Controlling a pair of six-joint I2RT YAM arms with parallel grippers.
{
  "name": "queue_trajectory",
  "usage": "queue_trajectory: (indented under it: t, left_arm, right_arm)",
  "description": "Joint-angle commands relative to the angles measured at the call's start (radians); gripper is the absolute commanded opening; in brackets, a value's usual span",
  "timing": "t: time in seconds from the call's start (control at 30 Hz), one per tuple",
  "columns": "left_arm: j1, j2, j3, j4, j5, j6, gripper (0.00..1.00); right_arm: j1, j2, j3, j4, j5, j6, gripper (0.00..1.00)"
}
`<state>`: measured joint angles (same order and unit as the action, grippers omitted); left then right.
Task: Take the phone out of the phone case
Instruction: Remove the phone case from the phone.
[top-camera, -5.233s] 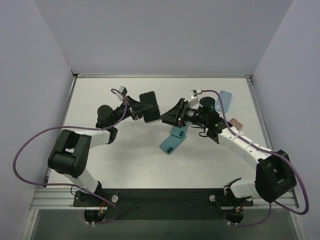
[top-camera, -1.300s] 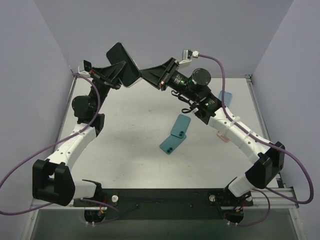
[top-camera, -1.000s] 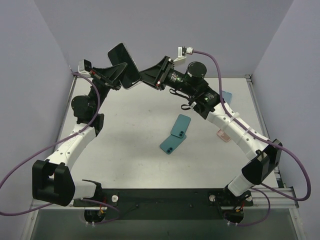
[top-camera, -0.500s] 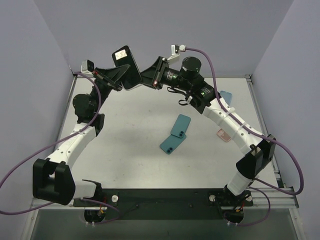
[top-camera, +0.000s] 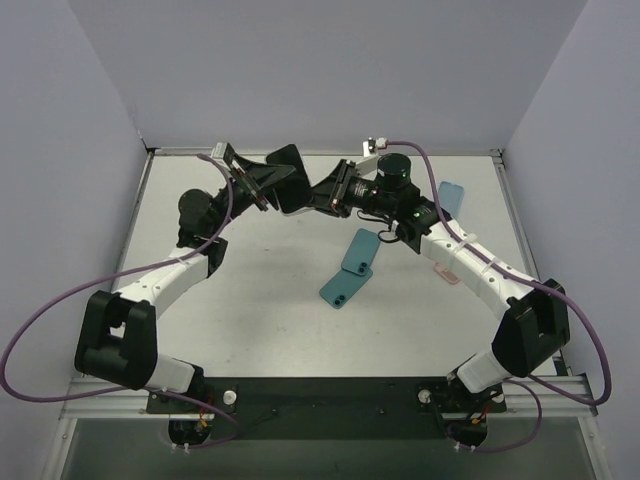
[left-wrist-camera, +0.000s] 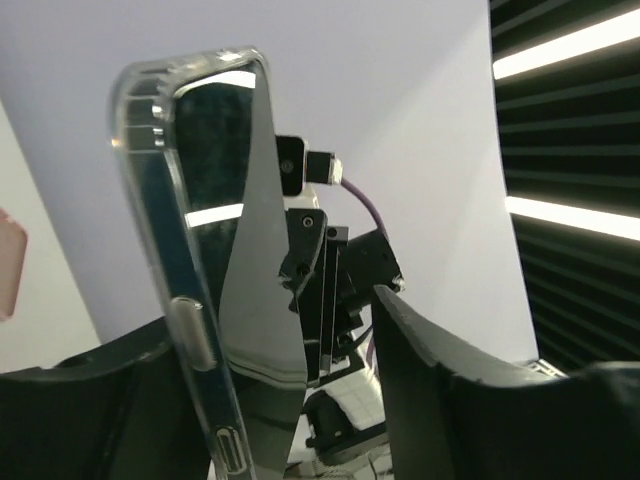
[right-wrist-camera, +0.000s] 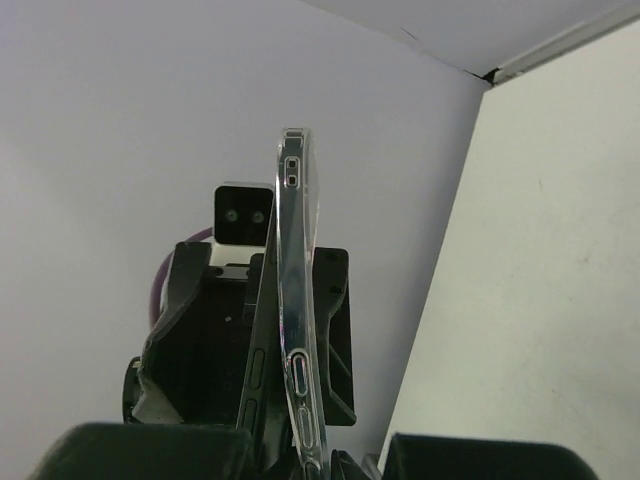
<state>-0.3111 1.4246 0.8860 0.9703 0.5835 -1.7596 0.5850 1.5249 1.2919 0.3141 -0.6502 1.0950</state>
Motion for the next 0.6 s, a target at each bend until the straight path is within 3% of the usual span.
queue_trajectory:
  t: [0.0,0.17,0.57]
  left_arm:
    - [-0.077,-0.072,0.019,0.262,0.191,0.015,0.70]
    - [-0.077,-0.058,-0.033,0.243,0.222,0.034,0.90]
    - [0.040,-0.041,-0.223,0.202,0.320,0.100,0.93]
  right_arm:
    - [-0.031,0.040,-0.098,-0.129,0.075,0.000,0.00]
    - [-0.047,0.023,-0.146,-0.119,0.087,-0.007,0.00]
    - [-0.080,-0.011,-0.184,-0.185,0.127,-0.079,0.00]
